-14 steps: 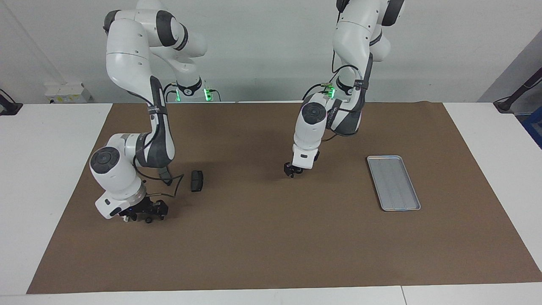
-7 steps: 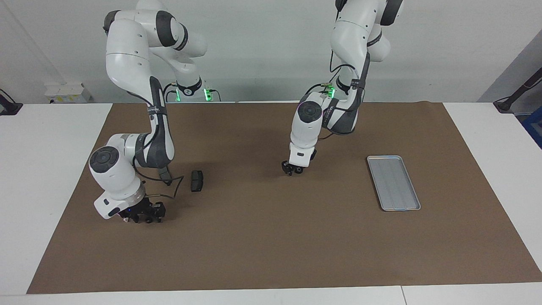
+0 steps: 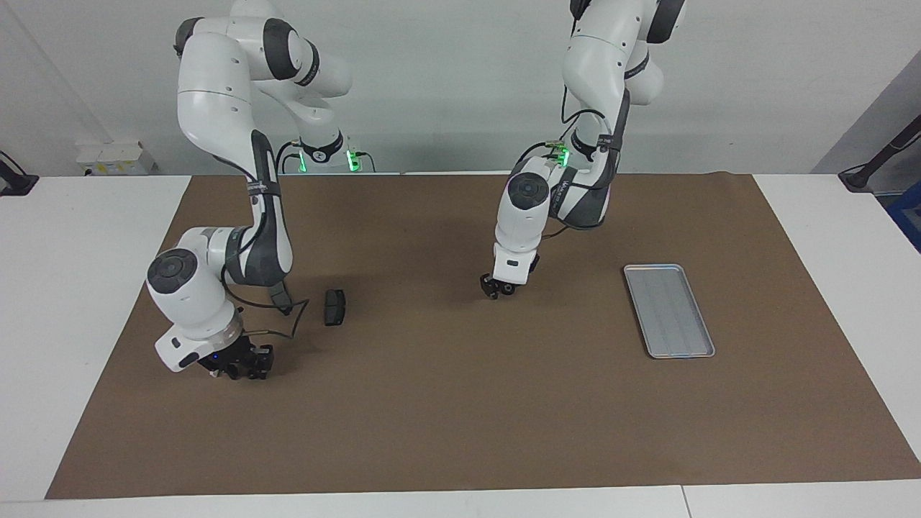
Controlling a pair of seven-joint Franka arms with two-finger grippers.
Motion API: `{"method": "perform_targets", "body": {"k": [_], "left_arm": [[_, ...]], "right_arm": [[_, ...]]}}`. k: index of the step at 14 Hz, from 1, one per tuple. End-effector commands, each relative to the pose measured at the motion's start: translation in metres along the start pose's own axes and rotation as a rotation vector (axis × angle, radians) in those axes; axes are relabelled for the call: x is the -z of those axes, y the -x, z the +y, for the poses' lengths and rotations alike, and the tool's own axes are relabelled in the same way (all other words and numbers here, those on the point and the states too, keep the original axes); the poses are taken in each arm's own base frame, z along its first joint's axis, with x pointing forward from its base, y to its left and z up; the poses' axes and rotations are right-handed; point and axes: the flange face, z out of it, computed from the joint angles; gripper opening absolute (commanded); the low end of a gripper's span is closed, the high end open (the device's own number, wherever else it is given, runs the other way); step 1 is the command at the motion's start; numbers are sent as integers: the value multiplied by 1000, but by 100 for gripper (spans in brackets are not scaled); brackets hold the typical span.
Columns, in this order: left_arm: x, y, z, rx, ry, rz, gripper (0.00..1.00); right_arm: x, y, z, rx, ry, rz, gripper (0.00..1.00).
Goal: Pick bearing gear from pile to tray
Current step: 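Grasp the center gear with the left gripper while the right gripper grasps another, then place the gear in the tray with the left gripper while the right gripper carries another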
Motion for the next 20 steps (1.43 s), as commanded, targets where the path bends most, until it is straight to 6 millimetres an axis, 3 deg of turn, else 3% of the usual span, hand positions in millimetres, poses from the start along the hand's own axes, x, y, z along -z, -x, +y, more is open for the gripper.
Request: {"method": "perform_targets", "body": {"k": [1,2,4,5,7,9,10,12,14,17,19,20], "left_arm": [[5,4,-10,6,4,19,58],[4,4,-10,7,4,19,54],[4,4,-10,7,4,19,44],[5,4,-10,7,4,19,35],[3,5,-13,7,-11,11,13],[11,1,-14,9,-39,2,6],[29,-4,-19,-2,-51,20,6],[70,-25,-48,-45,-52,29,6],[102,-47,-86,-110,-94,-6,6],[121,-100,-154,-258,-113,-57,6],[123,-140,-193,-351,-84,-44,6],[123,-159,-215,-385,-71,-35,6]], "right_arm": [[-4,-1,3,-15,-15,5,41],[-5,0,4,-17,-15,2,34],[-7,2,7,-19,-16,-3,8],[-8,2,9,-22,-16,-4,0],[-8,3,9,-21,-16,-7,0],[-6,2,9,-18,-15,-10,0],[-2,1,10,-17,-14,-13,0],[24,-4,-3,-9,-17,-53,0],[78,-9,-12,-10,-21,-111,0],[164,6,-82,-111,-10,-206,0],[197,20,-147,-248,-30,-238,0],[212,32,-190,-305,-35,-238,0]]}}
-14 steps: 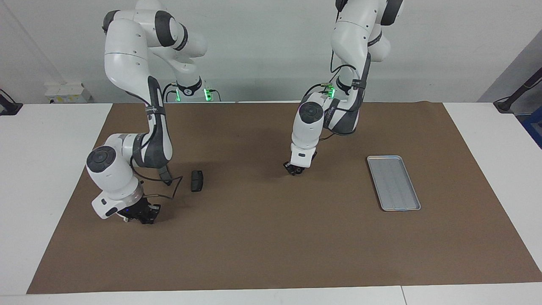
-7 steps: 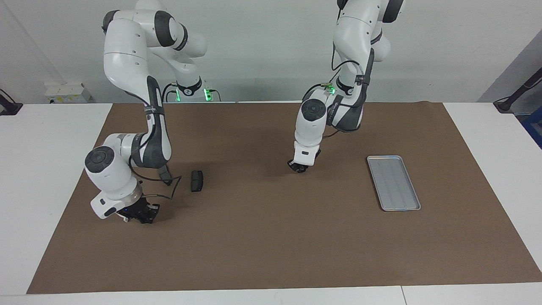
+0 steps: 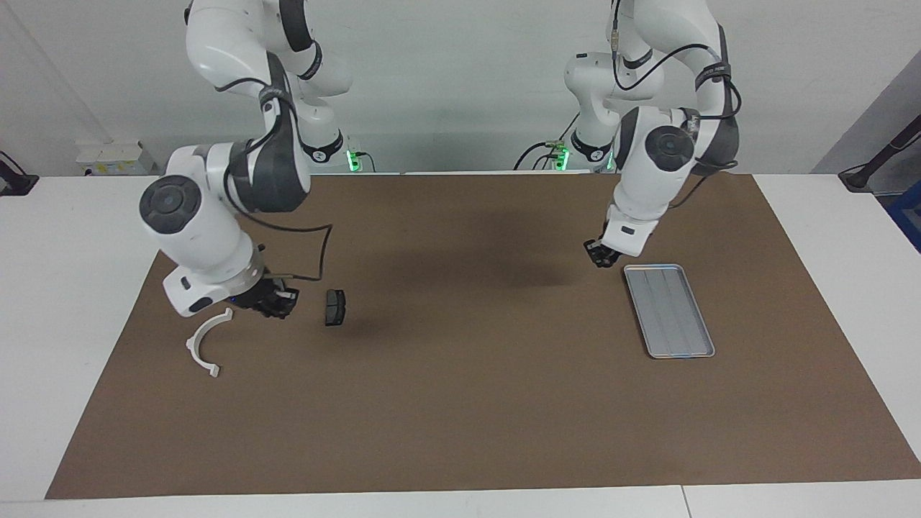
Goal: Pick bearing gear from pile to tray
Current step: 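Place the gear in the tray with the left gripper while the right gripper carries another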
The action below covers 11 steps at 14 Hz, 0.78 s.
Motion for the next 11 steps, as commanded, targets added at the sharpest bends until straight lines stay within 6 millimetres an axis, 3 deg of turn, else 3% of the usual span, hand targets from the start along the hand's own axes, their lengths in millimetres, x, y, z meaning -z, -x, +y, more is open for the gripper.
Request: {"method": "perform_targets", "body": {"k": [1,5,6,9,11], "left_arm": [[-18,-14,-57,-104,12,28,6],[-54,-18,-107,-175,28,92,6],[-58,-20,-110,-190,28,100,6],[-77,-18,-123,-171,32,111,6],[-93,-15,-124,-167,34,121,6]], "right_arm": [[10,50,-91,-165,-8,-18,0],[8,129,-218,-391,-45,26,0],[3,148,-245,-417,-60,32,0],[-28,179,-302,-461,-99,52,0],[-66,197,-337,-468,-87,59,0]]}}
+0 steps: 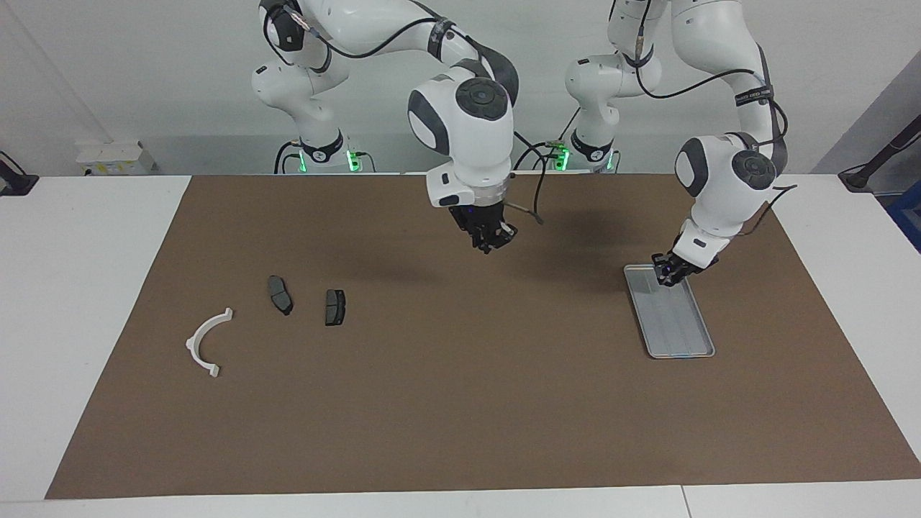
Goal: Pick bearing gear from pile to tray
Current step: 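Place the gear in the tray with the left gripper while the right gripper carries another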
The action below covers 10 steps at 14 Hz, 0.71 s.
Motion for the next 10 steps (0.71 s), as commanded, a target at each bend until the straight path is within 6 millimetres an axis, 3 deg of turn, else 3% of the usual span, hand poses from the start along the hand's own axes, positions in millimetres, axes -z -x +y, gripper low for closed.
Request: {"method": "perform_targets", "body": {"k": [1,5,10], "left_arm": [[-16,8,-2,-10,-3,25,6],[-23,9,-4,-11,-3,30,7],[-38,12,-9,5,-1,31,8]], "right_arm": [[-61,27,-27,-44,12,1,0],[-120,29,-44,-44,-26,27,0],[-150,20,-38,-49,-30,39,0]]}}
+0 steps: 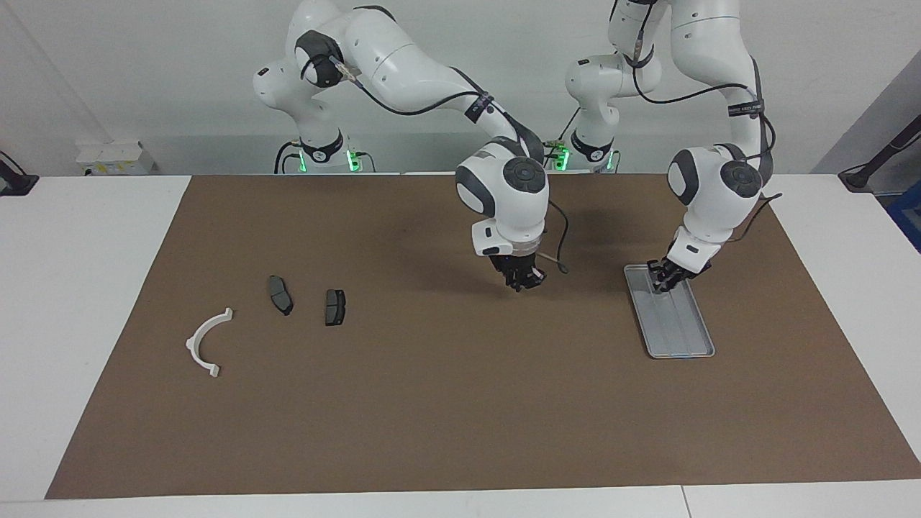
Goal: Pick bearing gear from pile to tray
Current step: 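Place the gear in the tray with the left gripper while the right gripper carries another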
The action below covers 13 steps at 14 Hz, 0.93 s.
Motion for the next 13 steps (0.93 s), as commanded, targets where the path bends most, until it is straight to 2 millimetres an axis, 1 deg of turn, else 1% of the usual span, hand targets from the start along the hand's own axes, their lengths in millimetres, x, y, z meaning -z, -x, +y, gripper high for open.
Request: {"method": "perform_targets", "body": {"k": [1,2,4,8,9,10,11,12,13], "left_arm": [[-5,4,-2,-4,-4,12,8],[-6,4,-2,-1,-4,17,8],[-9,6,-2,1,-3,23,8],[-11,7,3,23,-2,28,8],[-12,6,4,25,-2,29,8],[-13,7,5,23,-2,28,8],[-14,7,5,23,-2,25,9],[-14,7,4,23,-2,25,23],[-14,7,4,22,-2,25,69]], "right_arm": [[-18,-2,5,0,-12,27,0],[-26,-3,6,3,-8,33,0],[-37,-1,5,6,-14,35,0],[-43,-2,5,6,-15,35,0],[-42,-2,6,5,-4,34,16],[-41,-3,6,7,6,39,99],[-41,-4,9,21,51,55,100],[-28,-14,10,19,72,67,100],[-2,-27,6,10,58,76,100]]}}
